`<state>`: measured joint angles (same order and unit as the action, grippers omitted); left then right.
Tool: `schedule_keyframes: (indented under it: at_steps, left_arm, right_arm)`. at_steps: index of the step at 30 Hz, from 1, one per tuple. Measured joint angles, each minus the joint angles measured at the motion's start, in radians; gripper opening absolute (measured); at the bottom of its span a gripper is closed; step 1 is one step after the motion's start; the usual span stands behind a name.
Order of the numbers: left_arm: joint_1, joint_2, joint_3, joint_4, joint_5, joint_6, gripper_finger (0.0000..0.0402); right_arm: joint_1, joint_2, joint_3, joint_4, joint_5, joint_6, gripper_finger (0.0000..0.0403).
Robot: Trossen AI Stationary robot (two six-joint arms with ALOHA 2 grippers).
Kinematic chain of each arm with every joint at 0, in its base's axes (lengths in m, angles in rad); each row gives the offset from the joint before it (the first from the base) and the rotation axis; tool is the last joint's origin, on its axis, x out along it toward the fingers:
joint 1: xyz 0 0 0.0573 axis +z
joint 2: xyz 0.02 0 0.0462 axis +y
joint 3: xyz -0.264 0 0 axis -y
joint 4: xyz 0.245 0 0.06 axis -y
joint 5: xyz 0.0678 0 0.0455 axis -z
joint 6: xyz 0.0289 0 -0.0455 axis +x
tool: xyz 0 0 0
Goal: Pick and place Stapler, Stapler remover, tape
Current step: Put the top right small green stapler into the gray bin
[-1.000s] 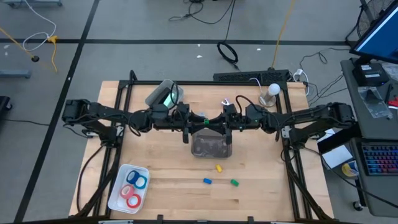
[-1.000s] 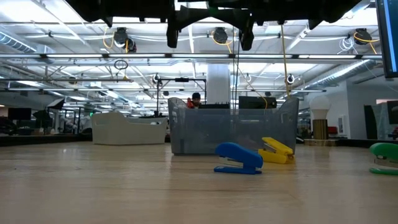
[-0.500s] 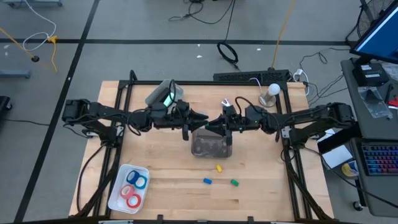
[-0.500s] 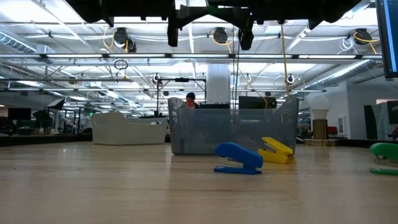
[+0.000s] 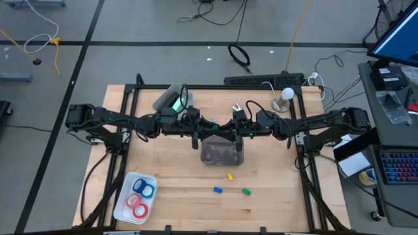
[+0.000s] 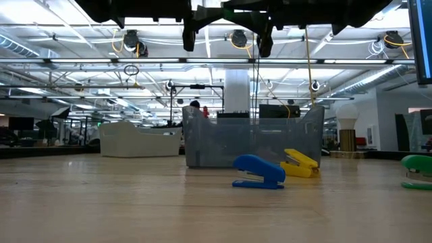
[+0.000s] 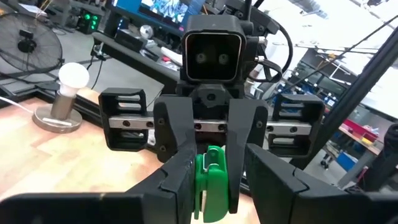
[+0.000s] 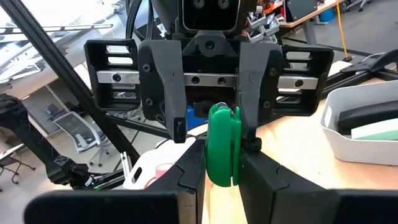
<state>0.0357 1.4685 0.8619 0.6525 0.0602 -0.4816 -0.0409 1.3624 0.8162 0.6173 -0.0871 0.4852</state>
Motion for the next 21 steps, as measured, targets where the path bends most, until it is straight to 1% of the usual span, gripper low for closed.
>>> schedule_keyframes:
  at_steps: [9, 12, 15, 16, 21]
  left_arm:
    - [0.000, 0.000, 0.000, -0.006, 0.000, -0.018, 0.0130]
    - [0.000, 0.000, 0.000, -0.007, 0.000, -0.017, 0.0104]
    - [0.003, 0.000, 0.000, -0.009, 0.002, -0.009, 0.0058]
    - [0.003, -0.001, 0.000, -0.008, 0.007, -0.005, 0.0048]
    - [0.004, -0.001, 0.000, -0.008, 0.012, 0.002, 0.0049]
  right_arm:
    - [-0.004, 0.000, 0.000, 0.002, 0.002, 0.000, 0.0059]
    - [-0.004, 0.000, 0.000, 0.003, 0.000, 0.000, 0.0059]
    - [-0.004, 0.000, 0.000, 0.006, -0.001, 0.000, 0.0059]
    - [-0.004, 0.000, 0.000, 0.007, -0.001, -0.002, 0.0059]
    - [-0.004, 0.000, 0.000, 0.007, 0.000, -0.005, 0.0059]
